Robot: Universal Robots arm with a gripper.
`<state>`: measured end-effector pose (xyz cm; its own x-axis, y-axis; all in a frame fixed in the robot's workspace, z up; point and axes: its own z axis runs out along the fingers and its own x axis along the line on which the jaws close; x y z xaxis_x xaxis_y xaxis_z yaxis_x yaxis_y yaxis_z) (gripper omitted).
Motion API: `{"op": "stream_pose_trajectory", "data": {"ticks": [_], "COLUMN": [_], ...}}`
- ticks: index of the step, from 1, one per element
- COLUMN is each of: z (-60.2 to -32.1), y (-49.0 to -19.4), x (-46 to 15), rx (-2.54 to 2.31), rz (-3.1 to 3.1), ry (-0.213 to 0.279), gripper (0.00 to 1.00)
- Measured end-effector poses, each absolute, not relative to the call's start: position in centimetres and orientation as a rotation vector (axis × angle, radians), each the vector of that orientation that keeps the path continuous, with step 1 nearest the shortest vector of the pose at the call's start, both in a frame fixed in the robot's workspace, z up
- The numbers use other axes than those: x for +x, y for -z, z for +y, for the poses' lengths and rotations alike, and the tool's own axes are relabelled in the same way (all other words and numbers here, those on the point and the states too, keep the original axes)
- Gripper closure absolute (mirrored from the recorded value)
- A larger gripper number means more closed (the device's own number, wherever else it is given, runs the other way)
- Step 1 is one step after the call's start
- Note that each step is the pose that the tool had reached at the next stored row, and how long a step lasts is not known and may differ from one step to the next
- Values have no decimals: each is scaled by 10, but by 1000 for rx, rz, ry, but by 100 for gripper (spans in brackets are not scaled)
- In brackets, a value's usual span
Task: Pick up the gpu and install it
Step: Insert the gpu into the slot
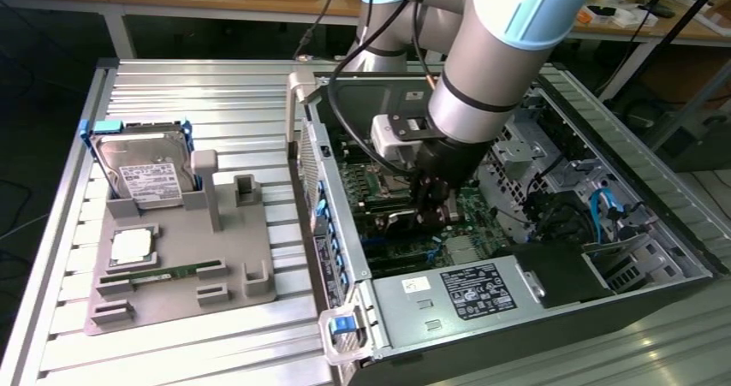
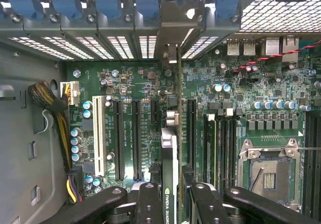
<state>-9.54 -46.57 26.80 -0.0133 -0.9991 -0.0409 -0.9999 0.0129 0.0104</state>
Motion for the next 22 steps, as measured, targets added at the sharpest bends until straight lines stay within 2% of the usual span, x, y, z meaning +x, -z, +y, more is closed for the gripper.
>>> {"op": "stream_pose_trajectory", "data": {"ticks": [22], "z": [-464], "y": [-261], "x": [-96], "rx": [-2192], "rz": [2220], "ry": [-56], "gripper": [73]}}
